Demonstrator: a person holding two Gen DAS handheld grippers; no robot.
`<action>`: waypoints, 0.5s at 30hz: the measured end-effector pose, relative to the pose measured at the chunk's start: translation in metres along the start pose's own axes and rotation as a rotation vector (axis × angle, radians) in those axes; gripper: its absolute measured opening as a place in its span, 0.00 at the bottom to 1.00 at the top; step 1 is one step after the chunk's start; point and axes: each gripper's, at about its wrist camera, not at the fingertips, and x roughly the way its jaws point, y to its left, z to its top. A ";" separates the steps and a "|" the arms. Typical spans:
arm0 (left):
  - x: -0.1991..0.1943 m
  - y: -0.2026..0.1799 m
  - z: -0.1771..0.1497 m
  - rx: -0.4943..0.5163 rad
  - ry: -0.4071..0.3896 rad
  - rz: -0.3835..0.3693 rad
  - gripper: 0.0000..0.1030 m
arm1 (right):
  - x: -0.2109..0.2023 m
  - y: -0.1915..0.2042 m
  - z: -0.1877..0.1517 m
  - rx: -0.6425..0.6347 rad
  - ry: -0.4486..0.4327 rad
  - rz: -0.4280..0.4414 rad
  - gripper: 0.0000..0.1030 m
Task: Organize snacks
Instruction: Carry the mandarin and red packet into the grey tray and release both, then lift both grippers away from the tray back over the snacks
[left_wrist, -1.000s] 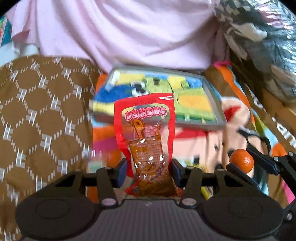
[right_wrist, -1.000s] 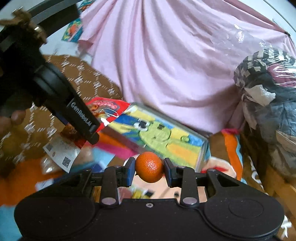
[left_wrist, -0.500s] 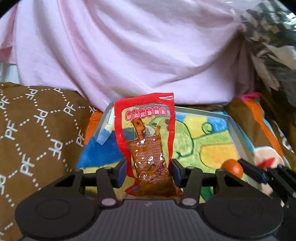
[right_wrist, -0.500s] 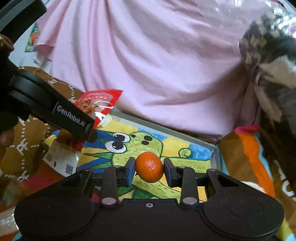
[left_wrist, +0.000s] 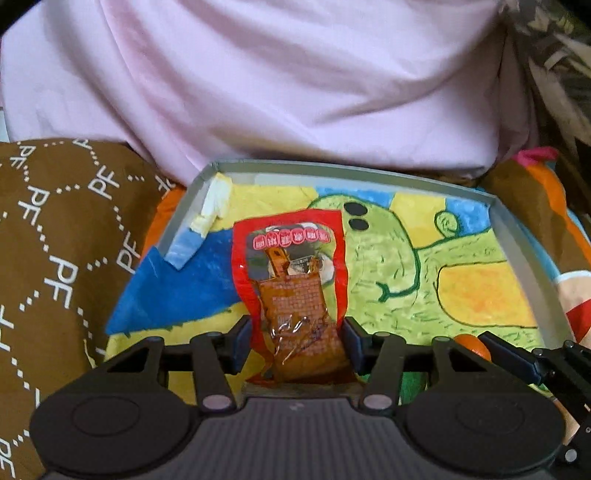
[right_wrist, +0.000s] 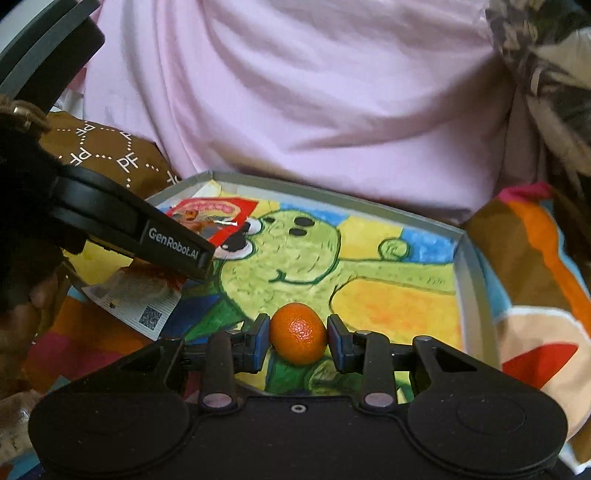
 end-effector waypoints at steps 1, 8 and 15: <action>0.001 0.000 -0.001 0.001 0.006 0.003 0.57 | 0.000 0.000 -0.001 0.009 0.003 0.001 0.35; -0.004 0.004 -0.003 -0.039 0.044 -0.006 0.70 | -0.012 -0.002 0.003 0.028 -0.003 0.015 0.61; -0.048 0.005 0.000 -0.040 -0.015 -0.002 0.86 | -0.062 -0.014 0.011 0.037 -0.066 -0.007 0.81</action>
